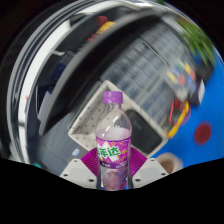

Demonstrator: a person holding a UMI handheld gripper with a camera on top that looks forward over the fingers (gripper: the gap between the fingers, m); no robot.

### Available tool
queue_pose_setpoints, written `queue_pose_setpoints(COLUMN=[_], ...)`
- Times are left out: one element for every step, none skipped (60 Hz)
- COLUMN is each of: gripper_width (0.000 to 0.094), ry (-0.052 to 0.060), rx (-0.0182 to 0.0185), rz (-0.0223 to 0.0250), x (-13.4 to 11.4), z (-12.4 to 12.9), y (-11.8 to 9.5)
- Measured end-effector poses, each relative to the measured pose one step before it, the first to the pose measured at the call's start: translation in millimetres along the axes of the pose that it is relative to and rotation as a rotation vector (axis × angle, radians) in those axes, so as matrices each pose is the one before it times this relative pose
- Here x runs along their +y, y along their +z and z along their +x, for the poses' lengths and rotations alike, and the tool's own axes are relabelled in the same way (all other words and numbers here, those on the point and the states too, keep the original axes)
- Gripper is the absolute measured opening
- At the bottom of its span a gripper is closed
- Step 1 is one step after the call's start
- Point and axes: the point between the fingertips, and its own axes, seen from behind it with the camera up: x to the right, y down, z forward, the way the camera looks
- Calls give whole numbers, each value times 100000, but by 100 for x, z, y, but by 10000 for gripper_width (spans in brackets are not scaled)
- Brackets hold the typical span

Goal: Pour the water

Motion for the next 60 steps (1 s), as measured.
queue_pose_setpoints(gripper_width=[357,357,358,358,358,358,358,358,357,358,359,357,357,356,356,357,356,356,356,356,355,356,357,357,355,356,357,357,356,356,356,357,357,356,355,357,356,356,356,357,357,358,357,389,376,362,372,366,365,364,363,367,372,372,372,372,405,389,397,415], ry=[-5868,-5763,-5564,-5513,-5349,-5154,-4968,-4320,-3896,-3619,-3453,-3139,-2820,-2634,-2519,-2298,-2025,-1836,-1807,-1582,-1422,-1003,-1171,-1081,-729,-309,-302,-468,-394,71,-30,-63,-219,-356,-241,-169,-251,-409,-505,-507,-488,-601,-342,-115,197,725,1403,1461,415,281,-100,-544,-593,-445,-596,-666,-475,-258,-39,90], rx=[922,1043,1203,1351,1230,75,2062,1125,1373,1410,1432,1429,1375,768,954,1163,996,1071,1055,999,851,455,372,175,173,412,348,98,-56,-81,82,-140,-226,-311,-131,22,5,-207,-280,-446,-362,-418,-277,-318,-488,-87,-427,-477,-59,-473,-788,-572,-505,-489,-277,-124,40,243,205,72], rz=[447,689,978,1177,1226,3177,-635,1043,980,1212,1385,1094,794,1403,502,-19,-181,-216,-223,-369,-607,-18,-926,-770,-835,-863,-546,-348,-448,96,-681,-367,-257,-73,-86,-161,-267,-272,-368,138,-468,-305,-566,-728,1970,3053,-75,1697,640,163,602,218,384,362,360,229,66,80,-304,-328], x=[-760,-741,-817,-783,-751,-157,-987,-556,-446,-467,-438,-344,-214,166,-78,97,173,215,270,335,450,687,613,539,559,547,528,485,472,595,462,534,372,343,366,379,383,417,473,565,507,542,549,597,-85,-289,392,-238,6,27,-6,14,-4,-13,-17,-10,8,135,-7,-24], z=[172,336,416,496,492,1017,189,559,694,772,804,849,855,1017,762,747,789,763,736,724,721,680,545,519,508,505,439,380,333,268,298,203,204,194,192,192,172,129,88,34,27,25,-14,13,-14,-35,-91,68,130,11,-39,-2,-42,-111,-72,-54,-27,-187,94,37], y=[-142,-138,-126,-166,-123,-101,-304,-40,-55,-38,-19,31,36,11,143,100,63,131,164,158,188,270,301,198,196,217,192,191,193,170,238,317,151,157,141,124,134,120,130,143,130,111,126,115,-2,-87,-41,48,-233,-179,-123,-129,-103,-105,-68,-62,-41,293,-122,-80])
